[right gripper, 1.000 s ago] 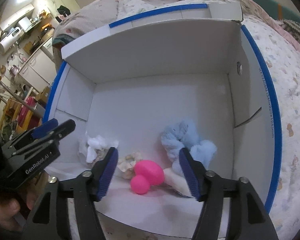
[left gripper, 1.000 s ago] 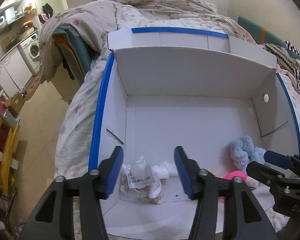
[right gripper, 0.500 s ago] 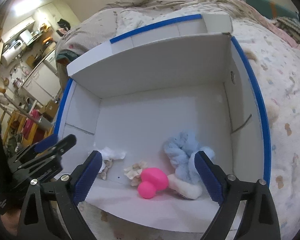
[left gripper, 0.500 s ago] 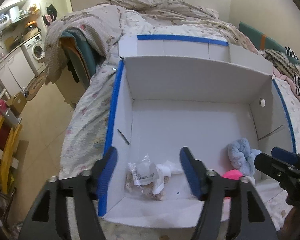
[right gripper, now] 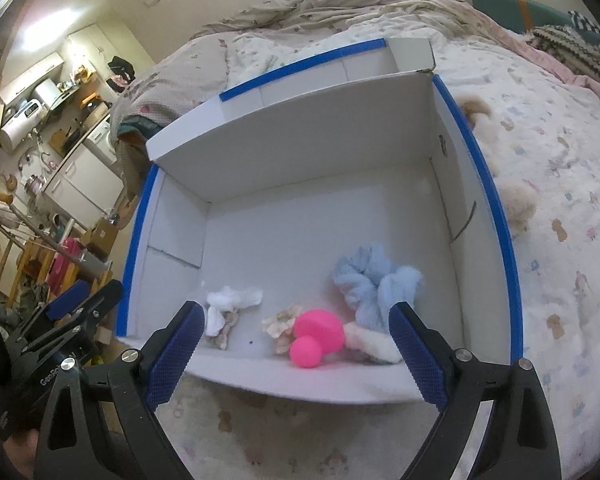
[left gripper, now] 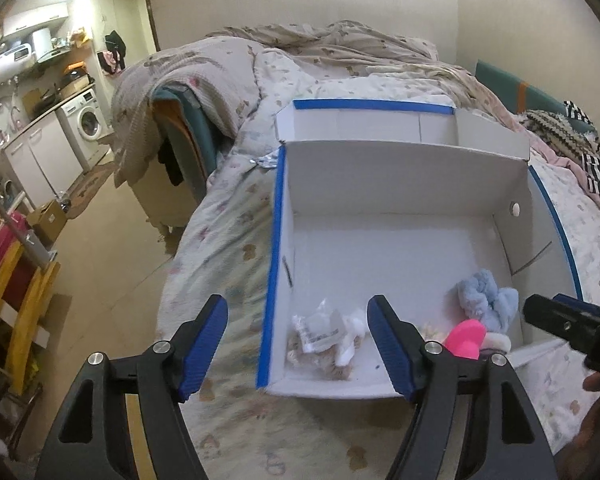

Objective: Organize soft objects
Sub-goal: 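Withdraw both tools from the box toward the bed beside it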

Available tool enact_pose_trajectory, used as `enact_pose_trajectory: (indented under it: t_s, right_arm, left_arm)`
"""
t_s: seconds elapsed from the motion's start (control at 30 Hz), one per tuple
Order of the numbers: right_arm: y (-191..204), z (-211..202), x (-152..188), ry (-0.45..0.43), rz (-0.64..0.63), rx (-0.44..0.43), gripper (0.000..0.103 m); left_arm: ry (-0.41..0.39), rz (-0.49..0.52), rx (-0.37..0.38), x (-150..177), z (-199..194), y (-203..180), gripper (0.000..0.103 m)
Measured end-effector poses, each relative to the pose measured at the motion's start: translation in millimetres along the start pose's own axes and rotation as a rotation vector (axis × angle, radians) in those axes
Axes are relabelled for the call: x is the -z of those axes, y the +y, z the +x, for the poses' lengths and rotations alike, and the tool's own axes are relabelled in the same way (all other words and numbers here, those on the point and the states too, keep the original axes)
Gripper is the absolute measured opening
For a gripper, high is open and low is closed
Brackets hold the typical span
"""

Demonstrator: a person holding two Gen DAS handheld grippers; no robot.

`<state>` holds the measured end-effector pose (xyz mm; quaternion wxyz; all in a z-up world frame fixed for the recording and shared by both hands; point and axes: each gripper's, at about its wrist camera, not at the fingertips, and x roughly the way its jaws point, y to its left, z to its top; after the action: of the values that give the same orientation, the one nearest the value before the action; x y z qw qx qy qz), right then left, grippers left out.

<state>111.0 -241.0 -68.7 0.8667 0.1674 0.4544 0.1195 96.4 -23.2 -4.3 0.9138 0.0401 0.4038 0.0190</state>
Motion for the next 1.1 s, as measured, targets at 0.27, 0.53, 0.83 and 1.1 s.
enact_pose_trajectory:
  t_s: [0.27,0.53,0.83,1.1]
  right_arm:
    - [-3.4,-23.3,21.0,-0.029,0.033,-0.047,0.099]
    - [-10.7,-21.7,40.9,0.037,0.016,-0.022,0.099]
    - [-26.0,7.4,46.8,0.151,0.117,0.008,0.099]
    - [-40.4,47.2,63.5,0.315,0.191,0.051,0.099]
  left_arm:
    - [0.019,0.011,-0.033,28.6,-14.7,12.0,0.07]
    - [0.111,-0.036,-0.067,56.0,-6.0,29.2,0.07]
    - [0.253,-0.045,-0.022,76.9,23.9,22.6,0.07]
    - [0.395,-0.066,0.095,89.9,64.8,-0.6,0.062]
